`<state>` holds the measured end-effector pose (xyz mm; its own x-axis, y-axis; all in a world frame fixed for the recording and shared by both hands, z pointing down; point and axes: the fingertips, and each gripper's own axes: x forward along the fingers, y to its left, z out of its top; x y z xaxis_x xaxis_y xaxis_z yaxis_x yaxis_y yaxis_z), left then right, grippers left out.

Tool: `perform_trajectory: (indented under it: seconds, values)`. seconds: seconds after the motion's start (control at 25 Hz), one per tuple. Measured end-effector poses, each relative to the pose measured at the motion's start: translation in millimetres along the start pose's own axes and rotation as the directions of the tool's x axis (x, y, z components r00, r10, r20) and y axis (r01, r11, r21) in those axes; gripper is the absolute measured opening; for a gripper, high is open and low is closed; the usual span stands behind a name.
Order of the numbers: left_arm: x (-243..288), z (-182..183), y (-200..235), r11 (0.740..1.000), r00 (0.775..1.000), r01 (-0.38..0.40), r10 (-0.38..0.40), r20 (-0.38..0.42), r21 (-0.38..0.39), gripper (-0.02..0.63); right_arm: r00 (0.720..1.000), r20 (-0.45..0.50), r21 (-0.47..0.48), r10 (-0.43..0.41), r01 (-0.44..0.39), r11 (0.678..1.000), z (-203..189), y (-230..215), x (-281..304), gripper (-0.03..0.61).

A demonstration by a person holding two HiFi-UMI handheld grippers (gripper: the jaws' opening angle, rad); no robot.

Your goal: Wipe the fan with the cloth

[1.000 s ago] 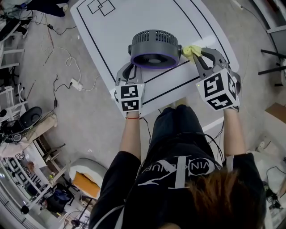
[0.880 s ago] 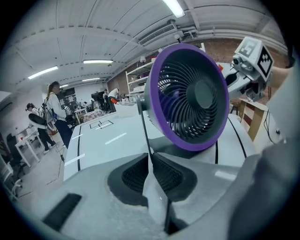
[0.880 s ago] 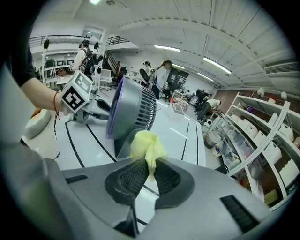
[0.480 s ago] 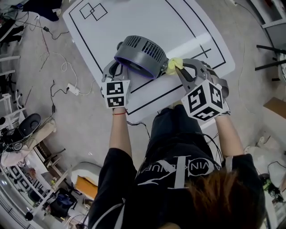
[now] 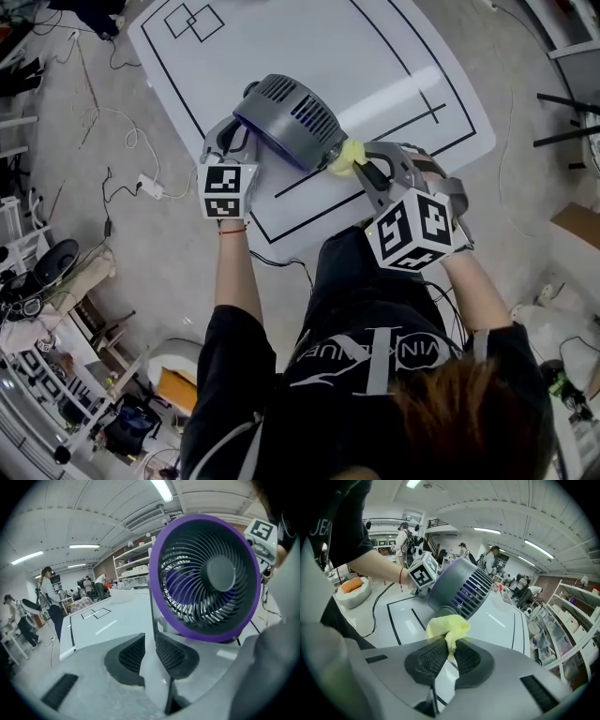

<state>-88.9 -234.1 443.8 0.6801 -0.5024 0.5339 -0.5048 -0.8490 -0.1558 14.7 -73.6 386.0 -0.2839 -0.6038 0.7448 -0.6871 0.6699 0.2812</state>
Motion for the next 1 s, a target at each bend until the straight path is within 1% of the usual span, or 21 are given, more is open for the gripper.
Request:
perform_trajectory:
  seconds: [0.16, 0.2, 0.32, 0.44, 0.52, 0.6, 0.68, 0.76, 0.84, 0.92, 1.0]
  values:
    - [-0.3, 0.9, 1.9, 1.0, 1.0, -0.023, 0.023, -0.002, -0.004, 0.091, 1.0, -0.003, 0.011, -0.005, 0.005, 1.0, -2.0, -3.0, 0.5, 0.031]
    - [-1.7, -0.7, 2.9, 0.999, 0.999, -0.038, 0.038, -0.006, -0.018, 0.097, 1.0, -0.009, 0.013, -0.007, 0.007, 1.0, -3.8, -3.7, 0.8, 0.031]
    - [-13.4, -8.2, 2.3, 0.993, 0.996, -0.085, 0.084, -0.007, -0.087, 0.083, 0.999, -0.035, 0.01, -0.027, 0.027, 1.0, -11.7, -6.5, -0.7, 0.031]
    - [-32.0, -17.3, -11.6, 0.985, 0.995, -0.094, 0.096, 0.005, -0.142, 0.083, 0.997, -0.039, 0.027, -0.061, 0.062, 0.998, -17.2, -12.6, -7.7, 0.031]
    - [-41.7, -18.9, -22.9, 0.981, 0.994, -0.1, 0.107, 0.029, -0.169, 0.083, 0.996, -0.029, 0.045, -0.087, 0.089, 0.995, -18.7, -22.0, -12.2, 0.031]
    - [-46.9, -16.1, -34.7, 0.975, 0.991, -0.11, 0.123, 0.053, -0.194, 0.078, 0.995, -0.015, 0.059, -0.097, 0.098, 0.993, -20.1, -32.8, -13.2, 0.031]
    - [-48.4, -14.3, -47.3, 0.973, 0.99, -0.12, 0.132, 0.05, -0.195, 0.078, 0.997, 0.002, 0.05, -0.081, 0.08, 0.996, -20.1, -43.6, -8.8, 0.031]
    - [-51.7, -11.3, -57.3, 0.971, 0.988, -0.138, 0.148, 0.034, -0.197, 0.078, 0.999, 0.023, 0.019, -0.042, 0.042, 0.999, -16.7, -54.6, -1.1, 0.031]
    - [-55.1, -5.4, -60.2, 0.961, 0.984, -0.164, 0.176, 0.036, -0.223, 0.078, 0.999, 0.04, -0.022, -0.013, 0.014, 1.0, -10.6, -67.1, 6.1, 0.031]
    - [-60.9, -5.0, -62.1, 0.945, 0.977, -0.186, 0.208, 0.054, -0.269, 0.072, 0.998, 0.056, -0.066, -0.002, 0.005, 0.998, -5.8, -73.7, 12.8, 0.031]
    - [-71.5, -8.2, -70.8, 0.917, 0.968, -0.209, 0.244, 0.063, -0.341, 0.071, 0.997, 0.072, -0.101, 0.023, -0.015, 0.995, -4.6, -72.4, 16.6, 0.031]
